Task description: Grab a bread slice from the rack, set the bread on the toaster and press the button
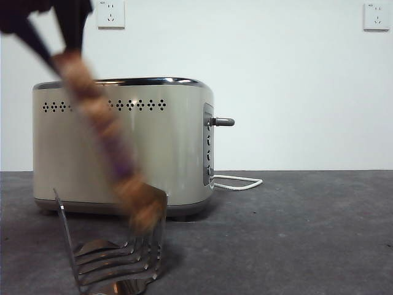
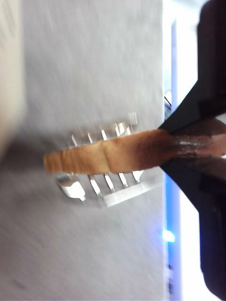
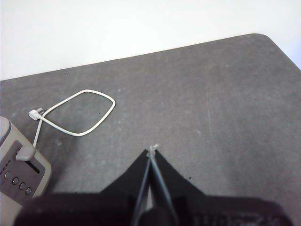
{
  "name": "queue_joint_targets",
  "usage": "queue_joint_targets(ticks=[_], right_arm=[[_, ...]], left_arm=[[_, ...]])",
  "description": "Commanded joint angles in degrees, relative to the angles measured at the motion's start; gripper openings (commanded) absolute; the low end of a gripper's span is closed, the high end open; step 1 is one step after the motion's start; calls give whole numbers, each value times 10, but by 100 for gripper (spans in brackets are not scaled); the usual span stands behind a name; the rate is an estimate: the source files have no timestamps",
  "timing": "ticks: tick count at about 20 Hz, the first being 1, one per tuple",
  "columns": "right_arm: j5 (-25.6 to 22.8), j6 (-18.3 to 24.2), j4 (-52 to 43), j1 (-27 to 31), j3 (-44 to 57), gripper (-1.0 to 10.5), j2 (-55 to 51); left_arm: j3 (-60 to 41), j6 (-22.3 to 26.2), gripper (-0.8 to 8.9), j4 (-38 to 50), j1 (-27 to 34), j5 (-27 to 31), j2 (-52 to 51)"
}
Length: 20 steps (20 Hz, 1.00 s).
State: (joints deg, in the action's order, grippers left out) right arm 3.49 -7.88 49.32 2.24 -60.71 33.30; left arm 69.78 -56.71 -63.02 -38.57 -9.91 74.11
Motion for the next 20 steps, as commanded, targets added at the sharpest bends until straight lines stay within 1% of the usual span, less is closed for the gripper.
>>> queue_joint_targets(ticks=[1,3,5,6,7,9,10,11,12,13,14,16,17,18,20], right_arm=[[2,5,-1,-1,1,-7,0],[2,5,3,-1,1,-7,0],[2,5,5,-1,1,-7,0],[2,5,5,-1,1,-7,0],[2,5,5,-1,1,-7,0],[2,5,4,-1,1,-7,0],[1,5,4,-1,1,-7,0],[2,5,4,-1,1,-7,0],[2,5,4,-1,1,-7,2],[2,5,5,-1,1,-7,3],[2,5,5,-1,1,-7,3],[2,4,6,-1,1,-7,3],[2,4,7,-1,1,-7,3],[2,4,10,-1,1,-7,3],[2,4,17,-1,1,-7,3]], left_arm=[[42,35,-13,-36,1,12,-3],[84,66,-13,-76,1,22,-4],[133,126,-13,-113,1,38,-4],[163,178,-13,-121,1,37,-4],[190,235,-13,-122,1,34,-4],[256,395,-13,-123,1,22,-4],[293,484,-13,-124,1,23,-4],[320,554,-13,-124,1,23,-4],[352,636,-13,-124,1,23,-4],[375,704,-13,-123,1,23,-4],[397,788,-13,-123,1,25,-4],[426,913,-13,-123,1,25,-4],[433,962,-13,-123,1,29,-4],[433,1019,-13,-123,1,45,-4],[433,1068,-13,-123,2,79,-1]])
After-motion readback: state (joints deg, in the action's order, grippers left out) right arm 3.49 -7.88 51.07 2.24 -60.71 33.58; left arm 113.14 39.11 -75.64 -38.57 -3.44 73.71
